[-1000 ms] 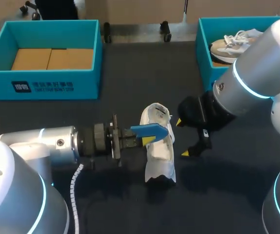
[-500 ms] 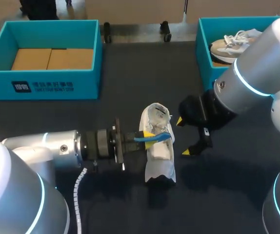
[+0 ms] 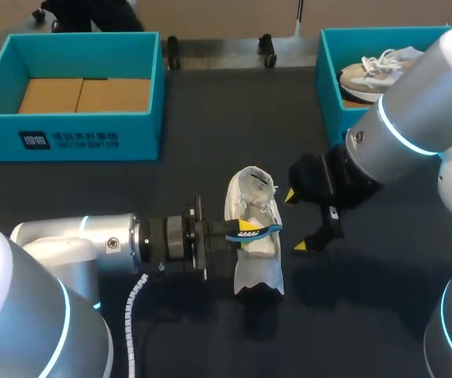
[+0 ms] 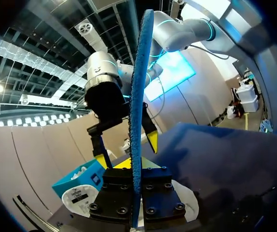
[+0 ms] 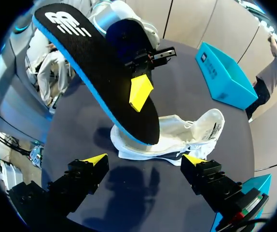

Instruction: Take the shoe out of the shoebox, open the shoe tongue, remove and reinsert the insole, then place the shoe into the shoebox

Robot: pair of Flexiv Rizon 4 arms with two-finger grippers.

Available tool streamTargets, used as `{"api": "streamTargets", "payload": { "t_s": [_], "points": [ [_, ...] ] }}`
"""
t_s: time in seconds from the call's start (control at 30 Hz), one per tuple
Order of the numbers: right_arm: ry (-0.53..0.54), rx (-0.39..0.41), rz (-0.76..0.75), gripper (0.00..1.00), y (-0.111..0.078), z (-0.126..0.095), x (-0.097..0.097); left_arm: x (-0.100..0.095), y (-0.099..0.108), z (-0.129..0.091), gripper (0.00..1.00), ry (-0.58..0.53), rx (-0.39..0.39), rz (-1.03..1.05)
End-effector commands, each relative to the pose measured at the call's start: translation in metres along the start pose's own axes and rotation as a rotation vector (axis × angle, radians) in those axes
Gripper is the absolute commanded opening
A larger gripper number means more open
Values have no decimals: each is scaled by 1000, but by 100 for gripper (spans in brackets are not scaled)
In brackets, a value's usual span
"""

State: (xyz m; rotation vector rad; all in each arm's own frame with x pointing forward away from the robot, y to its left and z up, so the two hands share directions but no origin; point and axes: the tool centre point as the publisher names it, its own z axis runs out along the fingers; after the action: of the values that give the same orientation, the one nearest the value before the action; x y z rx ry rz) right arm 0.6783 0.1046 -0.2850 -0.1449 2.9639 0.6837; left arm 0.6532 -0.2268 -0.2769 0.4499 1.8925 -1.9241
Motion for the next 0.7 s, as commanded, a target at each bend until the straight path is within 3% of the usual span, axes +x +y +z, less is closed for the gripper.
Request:
{"api": "streamTargets", "payload": {
  "t_s": [0.03, 0.7],
  "points": [
    [-2, -1, -1, 100, 0, 2, 1, 2, 3, 4, 0, -5, -6, 3],
    [-2, -1, -1, 100, 0, 2, 1, 11, 25, 8, 0, 29, -19, 66]
  ]
}}
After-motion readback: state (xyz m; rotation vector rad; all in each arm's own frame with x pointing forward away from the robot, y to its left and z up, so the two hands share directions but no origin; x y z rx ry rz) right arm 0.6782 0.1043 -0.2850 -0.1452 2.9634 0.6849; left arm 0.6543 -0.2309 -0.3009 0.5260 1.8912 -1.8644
